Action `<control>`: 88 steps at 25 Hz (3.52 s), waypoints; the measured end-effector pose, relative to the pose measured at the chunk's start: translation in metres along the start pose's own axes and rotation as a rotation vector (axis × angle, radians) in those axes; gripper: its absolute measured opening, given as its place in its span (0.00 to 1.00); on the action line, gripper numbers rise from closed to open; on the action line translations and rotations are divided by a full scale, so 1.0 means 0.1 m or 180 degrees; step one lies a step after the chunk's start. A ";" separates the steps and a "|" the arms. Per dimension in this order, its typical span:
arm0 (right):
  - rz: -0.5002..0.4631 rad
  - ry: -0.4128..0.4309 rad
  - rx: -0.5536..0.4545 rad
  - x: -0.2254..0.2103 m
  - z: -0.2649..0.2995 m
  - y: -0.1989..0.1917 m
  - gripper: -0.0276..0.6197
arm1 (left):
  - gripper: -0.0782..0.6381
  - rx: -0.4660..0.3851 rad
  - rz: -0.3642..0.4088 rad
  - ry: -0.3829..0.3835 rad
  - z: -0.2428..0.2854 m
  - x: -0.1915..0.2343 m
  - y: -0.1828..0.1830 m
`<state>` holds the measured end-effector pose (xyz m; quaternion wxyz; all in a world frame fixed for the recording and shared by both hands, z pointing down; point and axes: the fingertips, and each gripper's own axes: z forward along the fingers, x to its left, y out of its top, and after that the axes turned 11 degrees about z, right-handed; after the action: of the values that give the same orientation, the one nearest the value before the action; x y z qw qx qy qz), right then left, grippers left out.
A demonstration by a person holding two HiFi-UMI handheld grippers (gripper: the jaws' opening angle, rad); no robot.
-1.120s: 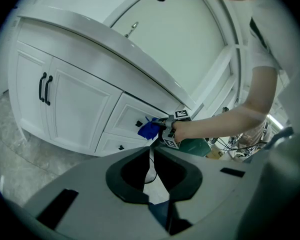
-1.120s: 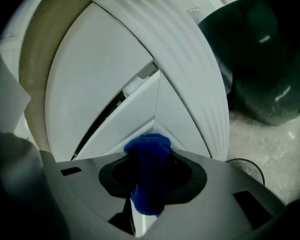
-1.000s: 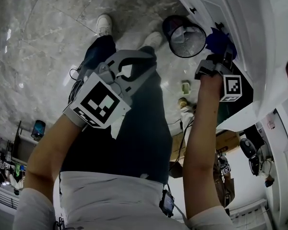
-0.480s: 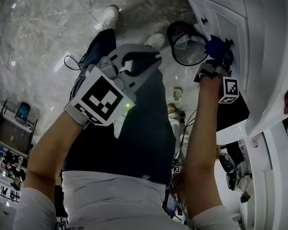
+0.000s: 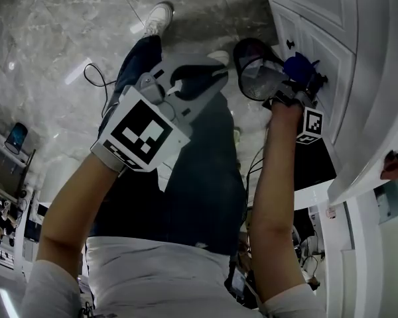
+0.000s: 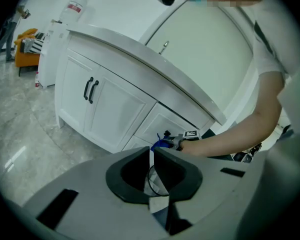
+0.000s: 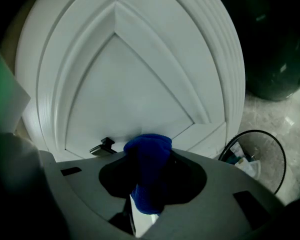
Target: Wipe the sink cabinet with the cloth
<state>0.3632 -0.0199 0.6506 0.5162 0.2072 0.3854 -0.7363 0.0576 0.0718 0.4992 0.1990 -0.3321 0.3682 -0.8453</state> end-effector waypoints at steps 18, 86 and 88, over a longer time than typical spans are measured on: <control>0.0007 0.0117 0.0096 0.43 0.22 -0.40 0.21 | 0.13 0.0032 0.0004 -0.0027 -0.20 0.09 -0.11; 0.0474 -0.0021 -0.0270 0.11 -0.12 0.08 0.18 | 0.13 0.0354 0.0360 -0.0526 -0.04 -0.06 -0.18; 0.0451 -0.0018 -0.0193 0.09 -0.10 0.04 0.18 | 0.13 0.0367 0.0352 -0.0514 -0.04 -0.06 -0.19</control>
<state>0.3622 -0.0182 0.6374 0.5742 0.2161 0.3905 -0.6864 0.0575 0.0897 0.5087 0.2931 -0.3664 0.3195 -0.8233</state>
